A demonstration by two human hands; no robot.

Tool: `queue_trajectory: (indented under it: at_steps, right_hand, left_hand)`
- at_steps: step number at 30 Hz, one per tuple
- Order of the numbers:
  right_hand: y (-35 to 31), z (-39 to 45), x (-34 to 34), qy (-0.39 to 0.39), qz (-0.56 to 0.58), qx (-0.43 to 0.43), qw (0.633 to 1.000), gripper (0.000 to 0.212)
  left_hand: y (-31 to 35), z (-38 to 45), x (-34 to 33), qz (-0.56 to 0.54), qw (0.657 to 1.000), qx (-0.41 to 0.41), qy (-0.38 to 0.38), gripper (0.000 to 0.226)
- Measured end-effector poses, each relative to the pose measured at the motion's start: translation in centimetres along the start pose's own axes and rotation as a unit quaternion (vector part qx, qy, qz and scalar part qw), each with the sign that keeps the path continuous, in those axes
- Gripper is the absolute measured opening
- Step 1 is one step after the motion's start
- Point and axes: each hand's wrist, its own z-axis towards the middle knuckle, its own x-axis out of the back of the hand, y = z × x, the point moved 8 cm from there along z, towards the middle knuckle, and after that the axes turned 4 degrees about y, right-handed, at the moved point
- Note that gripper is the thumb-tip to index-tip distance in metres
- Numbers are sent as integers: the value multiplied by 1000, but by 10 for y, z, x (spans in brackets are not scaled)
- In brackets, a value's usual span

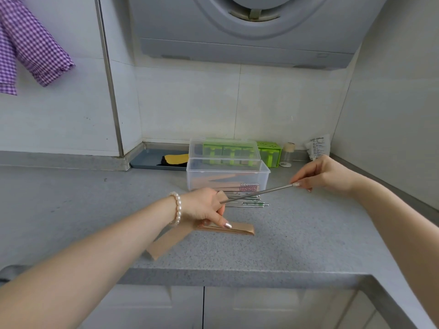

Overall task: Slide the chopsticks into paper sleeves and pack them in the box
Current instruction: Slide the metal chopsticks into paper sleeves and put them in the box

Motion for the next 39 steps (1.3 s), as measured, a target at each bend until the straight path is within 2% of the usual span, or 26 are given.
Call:
queue_trajectory:
  at_steps: [2, 5, 8, 10, 11, 14, 17, 21, 28, 30, 33, 35, 37, 39]
  right_hand:
    - [-2, 1, -1, -23, -9, -7, 1000, 33]
    - [-7, 5, -8, -52, -24, -11, 998, 32]
    - [-10, 8, -29, -92, -28, -12, 995, 22]
    - [-10, 9, -48, -113, -28, -18, 993, 11]
    - [-11, 10, -57, -118, -20, -20, 993, 15]
    - [-12, 16, -78, -100, 32, -41, 994, 48]
    - [-9, 20, -98, -97, 93, -77, 988, 64]
    - [-11, 25, -128, -127, 186, -111, 968, 73]
    - [-12, 32, -155, -158, 253, -126, 946, 78]
    - [-3, 42, -146, -118, 270, -125, 947, 73]
    - [27, 59, -98, 59, 302, -141, 941, 44]
    - [56, 62, -63, 168, 238, -167, 942, 18]
    - [84, 60, -45, 210, 150, -191, 947, 8]
    - [103, 58, -47, 199, 87, -205, 954, 8]
  left_hand:
    - [-1, -3, -13, 21, 997, 8, -67, 29]
    - [-2, -9, -32, -42, 987, 43, -150, 33]
    - [2, -8, -38, -139, 975, 64, -161, 47]
    - [5, -5, -38, -169, 971, 68, -157, 49]
    - [5, -5, -38, -171, 971, 69, -153, 49]
    - [3, -4, -37, -161, 973, 79, -142, 49]
    - [-4, -4, -36, -161, 973, 93, -137, 50]
    - [-11, -2, -36, -174, 970, 99, -136, 52]
    - [-24, 3, -34, -188, 966, 113, -134, 52]
    - [-28, 6, -32, -195, 965, 117, -132, 51]
    - [-36, 10, -26, -198, 965, 129, -117, 46]
    - [-43, 13, -22, -202, 963, 142, -109, 40]
    - [-48, 16, -19, -215, 960, 141, -110, 25]
    - [-54, 20, -16, -233, 956, 138, -113, 19]
